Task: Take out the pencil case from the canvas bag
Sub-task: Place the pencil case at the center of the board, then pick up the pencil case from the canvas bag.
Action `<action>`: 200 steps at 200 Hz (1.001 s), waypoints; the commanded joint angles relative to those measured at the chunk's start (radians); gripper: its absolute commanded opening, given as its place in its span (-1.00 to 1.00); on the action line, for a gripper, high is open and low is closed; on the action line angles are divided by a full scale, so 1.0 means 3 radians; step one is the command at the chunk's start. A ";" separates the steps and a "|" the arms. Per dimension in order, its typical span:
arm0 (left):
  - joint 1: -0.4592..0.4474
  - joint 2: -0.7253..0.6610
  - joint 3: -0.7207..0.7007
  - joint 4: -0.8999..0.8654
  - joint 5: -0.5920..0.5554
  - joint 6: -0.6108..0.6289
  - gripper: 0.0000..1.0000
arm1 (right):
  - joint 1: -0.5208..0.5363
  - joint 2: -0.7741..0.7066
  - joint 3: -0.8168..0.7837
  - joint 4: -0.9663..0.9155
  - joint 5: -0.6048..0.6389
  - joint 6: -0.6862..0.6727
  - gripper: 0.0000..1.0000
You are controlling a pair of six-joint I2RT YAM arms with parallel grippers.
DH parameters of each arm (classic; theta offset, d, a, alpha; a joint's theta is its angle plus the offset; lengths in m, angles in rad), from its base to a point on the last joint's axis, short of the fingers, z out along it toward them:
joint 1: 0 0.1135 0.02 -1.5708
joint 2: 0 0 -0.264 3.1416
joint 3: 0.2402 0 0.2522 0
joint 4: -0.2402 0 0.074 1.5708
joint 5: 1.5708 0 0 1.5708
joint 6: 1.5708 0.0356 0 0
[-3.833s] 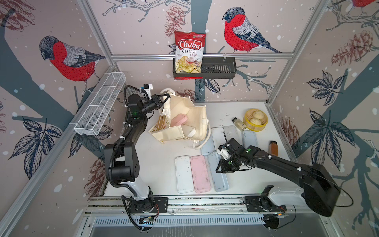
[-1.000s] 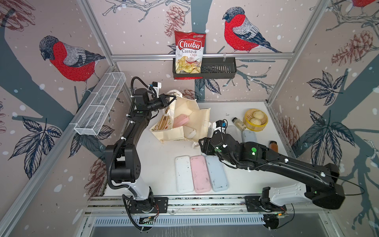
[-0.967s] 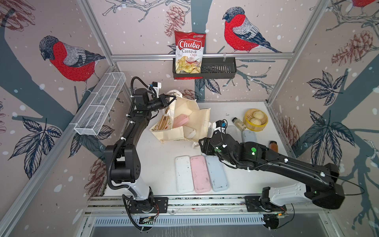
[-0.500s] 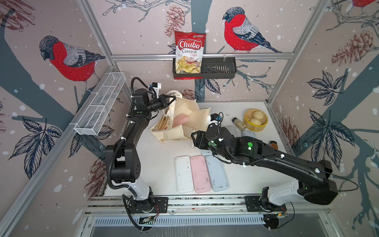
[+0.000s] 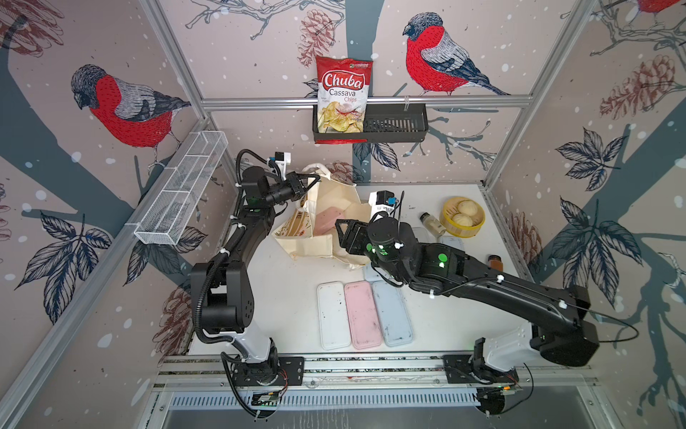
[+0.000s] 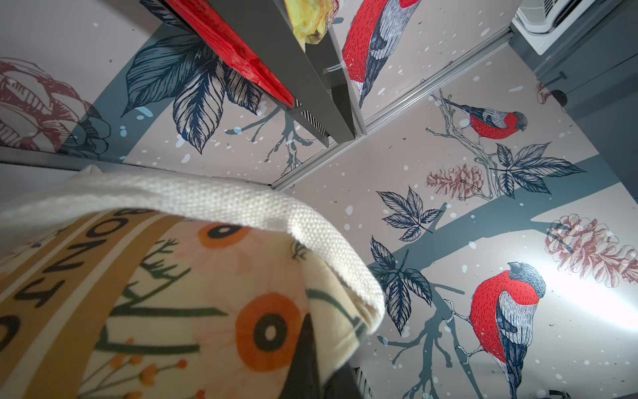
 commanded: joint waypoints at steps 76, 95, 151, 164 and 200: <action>-0.0017 -0.0078 0.0052 0.0096 0.0008 0.0239 -1.00 | -0.0323 0.0525 -0.0289 0.0904 -0.0372 0.0149 0.24; -0.0021 -0.0075 0.0063 0.0051 -0.0004 0.0263 -1.00 | -0.0345 0.0650 -0.0394 0.1072 -0.0422 0.0215 0.25; -0.0014 -0.0114 0.0035 0.0187 0.0006 0.0154 -1.00 | -0.0730 0.1174 -0.0209 0.0920 -0.1307 0.0495 0.28; -0.0012 -0.0114 0.0006 0.0330 0.0025 0.0041 -1.00 | -0.0776 0.1314 -0.0083 0.0826 -0.1333 0.0522 0.28; -0.0015 -0.0101 -0.0066 0.0594 0.0027 -0.0173 -1.00 | -0.0809 0.1686 0.0278 0.0707 -0.1359 0.0530 0.30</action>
